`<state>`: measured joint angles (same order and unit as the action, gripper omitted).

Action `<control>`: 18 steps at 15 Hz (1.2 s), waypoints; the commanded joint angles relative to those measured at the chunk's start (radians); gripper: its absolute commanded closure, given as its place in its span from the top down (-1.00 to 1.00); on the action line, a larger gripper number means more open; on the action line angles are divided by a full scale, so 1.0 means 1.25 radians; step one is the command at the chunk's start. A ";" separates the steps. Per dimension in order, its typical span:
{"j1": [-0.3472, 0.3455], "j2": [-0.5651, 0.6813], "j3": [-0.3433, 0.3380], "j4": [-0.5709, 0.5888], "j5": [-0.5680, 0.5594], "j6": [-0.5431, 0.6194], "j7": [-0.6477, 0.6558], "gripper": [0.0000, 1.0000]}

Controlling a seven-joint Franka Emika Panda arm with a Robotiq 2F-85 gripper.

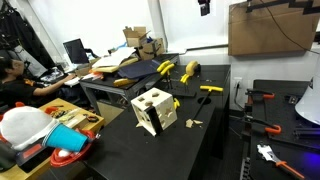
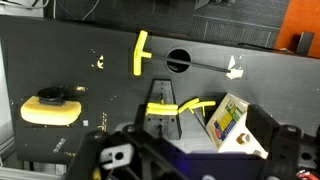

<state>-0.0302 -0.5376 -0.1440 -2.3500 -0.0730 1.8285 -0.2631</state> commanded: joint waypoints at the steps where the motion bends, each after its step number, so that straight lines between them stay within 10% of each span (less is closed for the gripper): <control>1: -0.004 0.001 0.003 0.002 0.002 -0.002 -0.002 1.00; 18: 0.020 0.068 0.008 0.018 0.072 -0.016 0.008 1.00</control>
<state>-0.0153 -0.4969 -0.1414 -2.3506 -0.0289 1.8285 -0.2639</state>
